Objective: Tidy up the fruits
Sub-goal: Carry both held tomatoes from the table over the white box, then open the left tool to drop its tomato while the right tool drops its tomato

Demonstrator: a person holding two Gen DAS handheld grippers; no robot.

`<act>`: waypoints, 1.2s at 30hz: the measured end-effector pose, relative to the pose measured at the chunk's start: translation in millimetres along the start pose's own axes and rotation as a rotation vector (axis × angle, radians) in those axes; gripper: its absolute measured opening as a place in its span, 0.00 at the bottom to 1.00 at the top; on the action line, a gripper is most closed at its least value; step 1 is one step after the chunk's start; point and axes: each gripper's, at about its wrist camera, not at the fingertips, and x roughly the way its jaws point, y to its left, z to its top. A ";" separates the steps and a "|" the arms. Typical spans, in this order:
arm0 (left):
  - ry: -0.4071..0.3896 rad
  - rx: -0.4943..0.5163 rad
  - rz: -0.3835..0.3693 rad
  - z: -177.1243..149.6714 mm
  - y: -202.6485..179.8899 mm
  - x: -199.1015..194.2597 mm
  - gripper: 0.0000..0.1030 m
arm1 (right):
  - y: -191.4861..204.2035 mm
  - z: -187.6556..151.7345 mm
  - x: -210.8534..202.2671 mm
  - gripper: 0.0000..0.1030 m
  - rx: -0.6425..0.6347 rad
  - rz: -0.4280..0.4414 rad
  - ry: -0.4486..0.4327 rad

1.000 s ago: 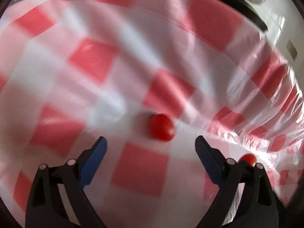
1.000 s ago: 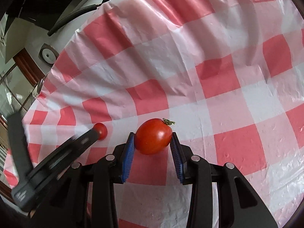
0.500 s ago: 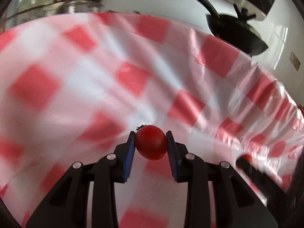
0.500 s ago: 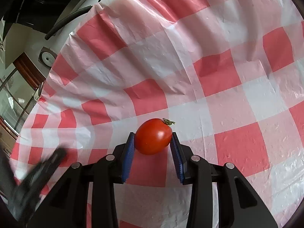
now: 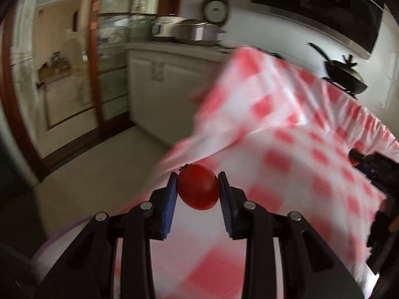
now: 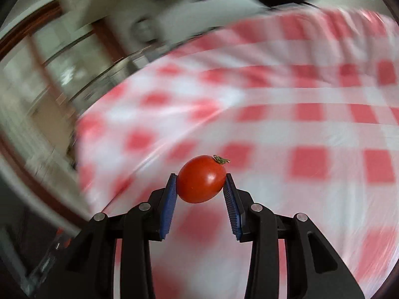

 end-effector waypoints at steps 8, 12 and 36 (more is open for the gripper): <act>0.088 -0.025 0.123 -88.7 117.4 -52.4 0.32 | 174.2 -112.9 -20.3 0.37 -0.365 0.176 0.141; 0.164 -0.053 0.168 -130.0 147.1 -53.8 0.32 | 232.4 -178.2 -9.1 0.37 -0.557 0.238 0.258; 0.364 -0.162 0.230 -203.7 187.6 -20.7 0.52 | 239.6 -339.3 90.1 0.38 -0.844 0.088 0.712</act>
